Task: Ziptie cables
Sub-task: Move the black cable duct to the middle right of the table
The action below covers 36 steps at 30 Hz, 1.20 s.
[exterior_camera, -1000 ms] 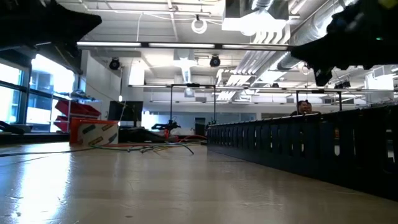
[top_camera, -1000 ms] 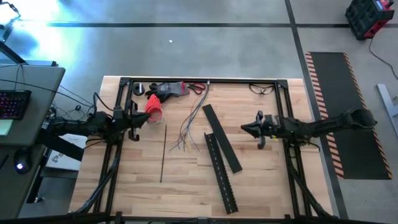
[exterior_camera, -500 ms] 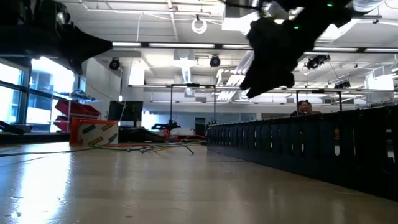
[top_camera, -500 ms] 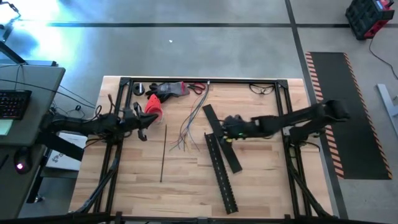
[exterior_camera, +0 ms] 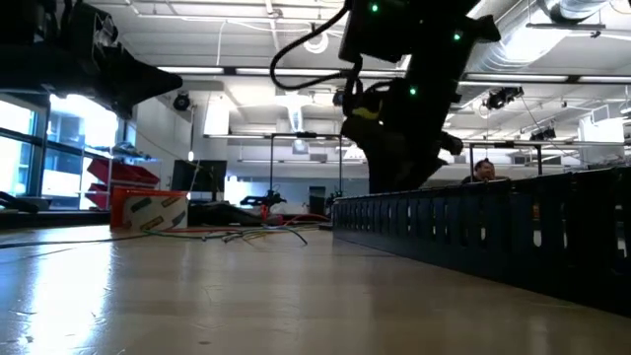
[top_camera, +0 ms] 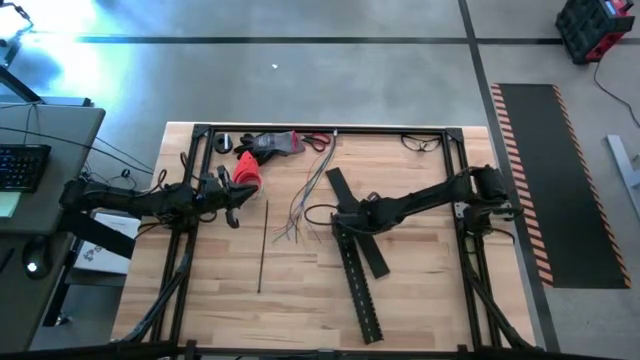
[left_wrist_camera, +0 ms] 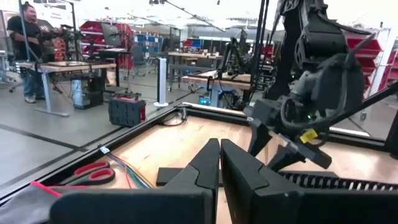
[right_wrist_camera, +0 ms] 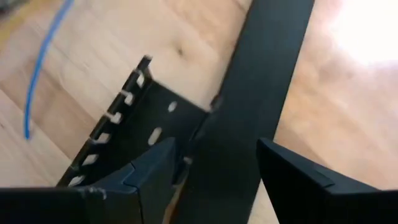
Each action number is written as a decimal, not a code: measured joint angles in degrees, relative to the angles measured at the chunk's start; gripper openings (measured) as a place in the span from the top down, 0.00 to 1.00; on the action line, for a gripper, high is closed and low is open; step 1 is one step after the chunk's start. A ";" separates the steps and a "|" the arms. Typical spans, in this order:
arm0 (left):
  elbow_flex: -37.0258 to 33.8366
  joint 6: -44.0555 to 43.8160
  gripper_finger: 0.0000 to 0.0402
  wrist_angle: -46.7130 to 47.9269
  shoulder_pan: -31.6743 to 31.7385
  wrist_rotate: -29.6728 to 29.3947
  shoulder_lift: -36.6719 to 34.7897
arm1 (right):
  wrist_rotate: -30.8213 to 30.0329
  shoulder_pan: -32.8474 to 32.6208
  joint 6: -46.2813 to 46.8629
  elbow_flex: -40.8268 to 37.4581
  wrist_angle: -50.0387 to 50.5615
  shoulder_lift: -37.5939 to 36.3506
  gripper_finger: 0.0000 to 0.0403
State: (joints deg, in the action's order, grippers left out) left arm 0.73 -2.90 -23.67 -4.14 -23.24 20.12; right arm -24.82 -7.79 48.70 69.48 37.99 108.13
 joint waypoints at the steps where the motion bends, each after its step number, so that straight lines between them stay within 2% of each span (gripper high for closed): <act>1: 0.00 0.00 1.00 0.10 0.00 0.01 -0.02 | 0.85 0.00 0.42 0.01 0.01 0.42 0.50; 7: 0.00 -0.02 1.00 -0.24 0.00 0.04 0.02 | 3.40 0.00 1.87 0.01 -0.46 1.55 0.61; 14: 0.00 -0.04 1.00 -0.30 0.00 0.00 -0.02 | 5.06 0.31 -0.38 0.01 -1.13 1.52 0.96; 19: 0.00 -0.04 1.00 -0.34 0.00 0.00 -0.02 | 8.46 0.44 -5.49 0.47 -3.48 0.25 0.99; 22: 0.00 -0.03 1.00 -0.62 0.00 -0.02 -0.02 | 9.99 0.63 -10.59 3.50 -3.25 -1.40 1.00; 25: 0.00 -0.04 1.00 -0.57 0.00 -0.02 -0.02 | 9.69 1.01 -15.85 8.10 -1.78 -2.80 1.00; 28: 0.00 -0.03 1.00 -0.57 -0.01 0.02 -0.02 | 6.67 2.40 -20.20 13.64 3.25 -3.69 1.00; 31: 0.00 -0.02 1.00 -0.55 -0.02 0.02 -0.02 | 3.74 5.95 -29.12 17.07 7.68 -3.77 1.00; 33: 0.00 -0.02 1.00 -0.42 -0.03 0.02 -0.02 | 5.96 9.32 -36.33 16.94 7.35 -3.70 1.00; 36: 0.00 0.00 1.00 -0.21 -0.02 0.02 -0.02 | 11.23 15.75 -42.22 15.64 5.87 -3.66 1.00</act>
State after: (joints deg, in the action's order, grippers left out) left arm 0.73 -2.90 -23.88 -4.17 -23.22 20.10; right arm -13.59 7.96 6.48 85.11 43.86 104.47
